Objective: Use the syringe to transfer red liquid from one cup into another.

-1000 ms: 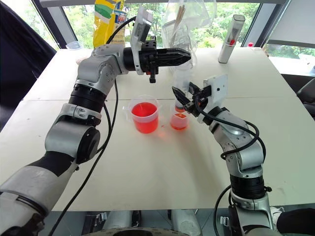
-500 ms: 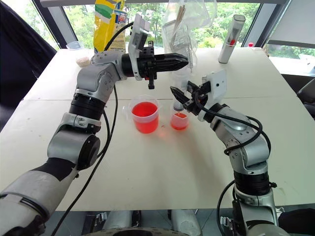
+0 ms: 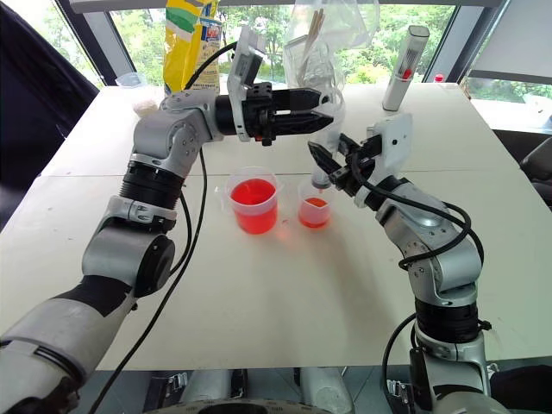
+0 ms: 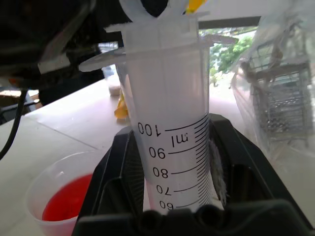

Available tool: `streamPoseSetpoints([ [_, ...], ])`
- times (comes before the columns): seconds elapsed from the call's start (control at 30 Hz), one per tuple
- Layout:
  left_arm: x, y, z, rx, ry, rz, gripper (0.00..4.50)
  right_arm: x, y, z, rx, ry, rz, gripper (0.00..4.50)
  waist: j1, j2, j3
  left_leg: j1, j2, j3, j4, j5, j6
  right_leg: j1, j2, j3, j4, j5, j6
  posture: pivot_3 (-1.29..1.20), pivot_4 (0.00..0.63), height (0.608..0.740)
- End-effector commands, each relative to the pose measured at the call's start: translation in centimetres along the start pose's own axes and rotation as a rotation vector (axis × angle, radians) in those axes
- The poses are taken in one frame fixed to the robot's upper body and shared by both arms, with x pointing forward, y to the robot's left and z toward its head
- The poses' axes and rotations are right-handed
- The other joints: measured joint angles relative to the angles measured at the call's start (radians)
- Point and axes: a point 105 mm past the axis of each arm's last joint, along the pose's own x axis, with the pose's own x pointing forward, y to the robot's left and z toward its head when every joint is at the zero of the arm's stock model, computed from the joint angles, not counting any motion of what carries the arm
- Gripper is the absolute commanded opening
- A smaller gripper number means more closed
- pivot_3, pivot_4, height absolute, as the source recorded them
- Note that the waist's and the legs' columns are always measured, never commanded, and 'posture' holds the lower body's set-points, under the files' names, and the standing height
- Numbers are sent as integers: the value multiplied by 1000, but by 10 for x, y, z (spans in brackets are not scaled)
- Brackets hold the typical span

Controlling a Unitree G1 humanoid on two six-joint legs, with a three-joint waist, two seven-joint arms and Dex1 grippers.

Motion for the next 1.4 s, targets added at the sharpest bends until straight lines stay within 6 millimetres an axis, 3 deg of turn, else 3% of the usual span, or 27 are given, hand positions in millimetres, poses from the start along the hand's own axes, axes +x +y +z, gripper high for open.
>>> streamPoseSetpoints([
  [0.03, -15, 7, 31, 57, -70, 61, 4430, -1, 9, 24, -37, -102, 30, 1402, 1, 0, 0, 0, 0, 0, 0, 0, 0, 0, 1, 0, 0, 0, 0, 0, 150, 739],
  [0.2, -60, 17, 48, 99, -77, 187, 4430, -1, 10, 17, -22, -85, 32, 1402, 0, 0, 0, 0, 1, 0, 0, 0, 0, 0, 1, 0, 0, 0, 0, 0, 150, 739],
  [0.37, -91, 12, 25, 88, 15, 231, 4430, 1, -1, 18, -8, -49, -6, 1402, 4, 1, 0, 1, 1, 0, 0, 0, 0, 1, -1, 0, 0, 0, 0, 0, 150, 739],
  [0.53, -100, -4, -3, 63, 93, 223, 4430, 9, -30, 44, 130, -1, -83, 1402, 4, 1, 0, 0, 1, 1, 2, 0, 0, 1, -5, -1, 2, 0, 0, 0, 150, 739],
  [0.63, -100, -12, -9, 37, 95, 214, 4430, 16, -55, 56, 198, 131, -161, 1402, 5, 1, 0, 0, 1, 1, 1, 0, 0, 0, -5, -1, 2, 0, 0, 0, 150, 739],
  [0.8, -100, -18, -11, 23, 90, 215, 4430, 13, -89, 48, 245, 443, -294, 1402, 4, 1, 0, 0, 0, 1, -1, 0, 0, 0, -6, -1, 0, 0, 0, 0, 150, 739],
  [0.9, -101, -21, -15, 29, 106, 230, 4430, 3, -101, 28, 258, 612, -325, 1402, 4, 1, 0, -1, -1, 1, -1, 0, 0, -1, -6, 0, -1, 0, 0, 0, 150, 739],
  [1.07, -102, -25, -17, 26, 105, 241, 4430, -21, -104, -33, 347, 904, -346, 1402, -1, 1, 0, 0, -1, 1, -1, 0, 0, -1, -5, 1, -1, 0, 0, 0, 150, 739],
  [1.23, -102, -27, -15, 27, 104, 252, 4430, -34, -98, -77, 425, 1051, -330, 1402, 1, 1, 0, -1, -1, 1, -1, 0, 0, -1, -5, 1, -1, 0, 0, 0, 150, 739],
  [1.4, -103, -28, -15, 31, 112, 259, 4430, -41, -96, -107, 423, 1158, -327, 1402, 0, 1, 0, -1, -1, 1, -1, 0, 0, -1, -5, 1, -1, 0, 0, 0, 150, 739],
])
